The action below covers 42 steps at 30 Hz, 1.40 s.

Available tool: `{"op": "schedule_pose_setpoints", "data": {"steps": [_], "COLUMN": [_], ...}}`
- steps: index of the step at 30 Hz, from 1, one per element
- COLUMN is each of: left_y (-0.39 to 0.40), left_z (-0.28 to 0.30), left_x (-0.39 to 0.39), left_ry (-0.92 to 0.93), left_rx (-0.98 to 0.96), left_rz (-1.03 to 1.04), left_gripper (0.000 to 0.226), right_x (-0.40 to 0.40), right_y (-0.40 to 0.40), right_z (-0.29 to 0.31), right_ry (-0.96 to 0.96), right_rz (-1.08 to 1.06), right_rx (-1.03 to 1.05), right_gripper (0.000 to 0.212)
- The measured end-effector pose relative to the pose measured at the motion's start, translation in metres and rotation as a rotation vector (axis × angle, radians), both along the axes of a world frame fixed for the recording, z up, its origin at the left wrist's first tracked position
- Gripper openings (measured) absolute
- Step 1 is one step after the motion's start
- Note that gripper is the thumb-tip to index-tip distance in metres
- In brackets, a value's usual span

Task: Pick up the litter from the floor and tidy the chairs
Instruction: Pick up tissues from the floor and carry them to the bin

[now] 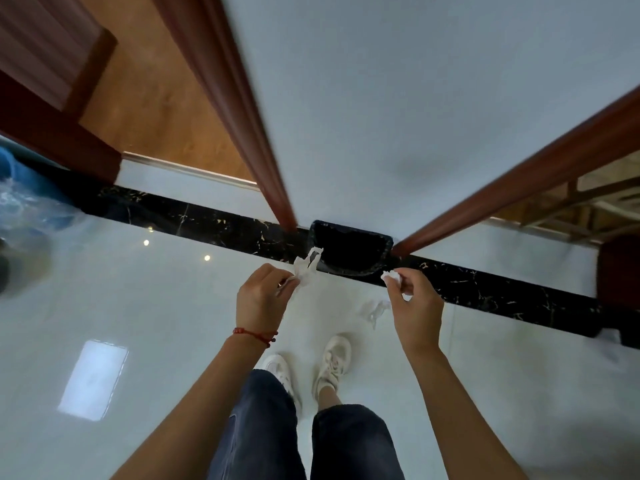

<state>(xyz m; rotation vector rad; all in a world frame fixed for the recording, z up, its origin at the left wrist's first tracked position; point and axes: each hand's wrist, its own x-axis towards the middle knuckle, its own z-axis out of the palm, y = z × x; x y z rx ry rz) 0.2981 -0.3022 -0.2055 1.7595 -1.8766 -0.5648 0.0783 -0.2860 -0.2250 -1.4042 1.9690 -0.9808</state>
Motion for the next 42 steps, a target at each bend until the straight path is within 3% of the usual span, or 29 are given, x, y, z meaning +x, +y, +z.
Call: {"op": "schedule_pose_setpoints", "data": {"steps": [7,19,27,32,42], "left_y": [-0.031,-0.094,-0.128,-0.144,-0.12], "left_z": [-0.067,-0.234,-0.326,-0.359,-0.368], "left_x": [-0.027,-0.058,-0.091,-0.101,-0.053], "left_ry": [0.025,0.015,-0.044,-0.1,-0.237], "left_rx": [0.031,0.046,0.061,0.051,0.056], "left_rz": [-0.042,-0.183,-0.224,-0.273,-0.247], "left_gripper": [0.013,0.011,0.013,0.008,0.033], "right_x": [-0.017,-0.016,-0.018,-0.021,-0.015], "right_y": [-0.027,-0.038,-0.045,-0.052,-0.085], "right_z": [-0.065,-0.218,-0.29,-0.319,-0.34], "right_ry": [-0.006,-0.013,-0.007,0.024,-0.012], "right_rz": [-0.07,-0.108,-0.145,-0.152,-0.191], "right_rx": [-0.005,0.085,0.095,0.074,0.067], "right_gripper": [0.01,0.009,0.013,0.012,0.01]}}
